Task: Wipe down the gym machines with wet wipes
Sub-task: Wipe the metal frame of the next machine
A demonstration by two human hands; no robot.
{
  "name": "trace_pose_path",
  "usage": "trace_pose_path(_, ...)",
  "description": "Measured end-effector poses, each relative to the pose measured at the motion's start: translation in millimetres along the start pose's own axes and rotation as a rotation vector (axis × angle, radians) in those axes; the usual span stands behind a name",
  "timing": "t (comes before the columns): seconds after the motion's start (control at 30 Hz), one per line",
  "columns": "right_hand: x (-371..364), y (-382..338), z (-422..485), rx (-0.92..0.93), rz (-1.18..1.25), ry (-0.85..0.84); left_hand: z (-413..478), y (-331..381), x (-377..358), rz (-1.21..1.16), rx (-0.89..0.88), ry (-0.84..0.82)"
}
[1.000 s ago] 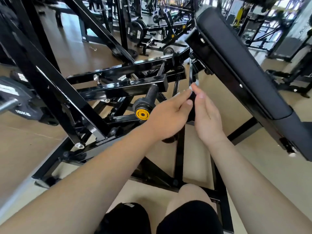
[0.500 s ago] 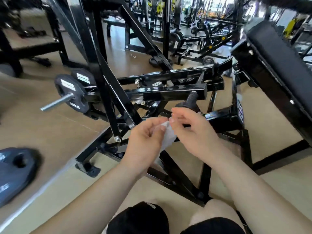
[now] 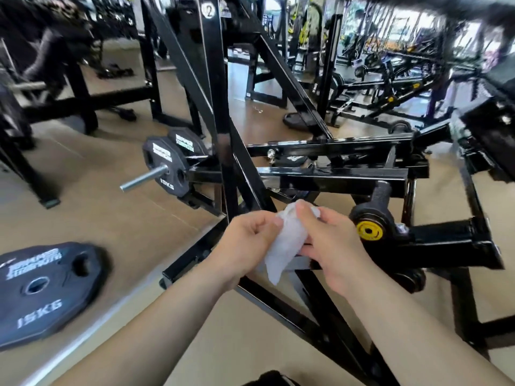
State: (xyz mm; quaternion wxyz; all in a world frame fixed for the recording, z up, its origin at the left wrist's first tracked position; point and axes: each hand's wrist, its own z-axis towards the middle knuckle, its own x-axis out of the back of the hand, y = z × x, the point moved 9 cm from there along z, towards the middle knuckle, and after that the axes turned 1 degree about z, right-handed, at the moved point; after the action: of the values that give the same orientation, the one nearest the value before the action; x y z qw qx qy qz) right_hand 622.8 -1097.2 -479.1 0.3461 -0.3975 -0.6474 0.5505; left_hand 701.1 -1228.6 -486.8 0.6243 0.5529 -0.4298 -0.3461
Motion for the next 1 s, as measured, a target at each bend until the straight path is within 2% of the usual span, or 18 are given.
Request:
trace_pose_path(0.13,-36.7,15.9,11.5,-0.089,-0.076,-0.115,15.4,-22.6,17.1,0.033,0.062,-0.02)
trace_pose_path(0.2,-38.8,22.1,22.2,-0.133,-0.044,-0.036,22.4,-30.4,32.4,0.041,0.075,0.003)
trace_pose_path(0.27,-32.5,25.2,34.1,-0.192,0.093,0.101,30.6,-34.1,51.9,0.059,0.091,0.048)
trace_pose_path(0.33,-26.2,22.5,47.5,-0.204,0.198,0.231,42.5,-34.3,83.0,0.075,0.094,0.19)
trace_pose_path(0.43,-21.2,-0.6,72.8,-0.077,0.103,0.351,61.6,-18.9,128.6,0.195,-0.015,0.423)
trace_pose_path(0.5,-30.8,-32.5,88.8,0.121,-0.093,0.364,75.1,-3.1,137.9,0.278,-0.127,0.465)
trace_pose_path(0.57,-54.2,-57.8,98.7,0.3,-0.358,0.333,88.4,8.5,133.9,0.4,-0.214,0.442)
trace_pose_path(0.63,-81.1,-59.2,105.7,0.444,-0.517,0.264,94.6,12.4,126.1,0.468,-0.277,0.424)
trace_pose_path(0.73,-114.5,-15.1,111.7,0.553,-0.658,0.119,86.6,3.1,123.6,0.368,-0.301,0.433)
trace_pose_path(0.9,-140.8,22.3,121.9,0.585,-0.771,0.001,69.0,-35.2,127.8,0.289,-0.247,0.433)
trace_pose_path(1.0,-145.3,13.9,148.4,0.485,-0.914,-0.161,65.3,-53.4,127.3,0.284,-0.205,0.433)
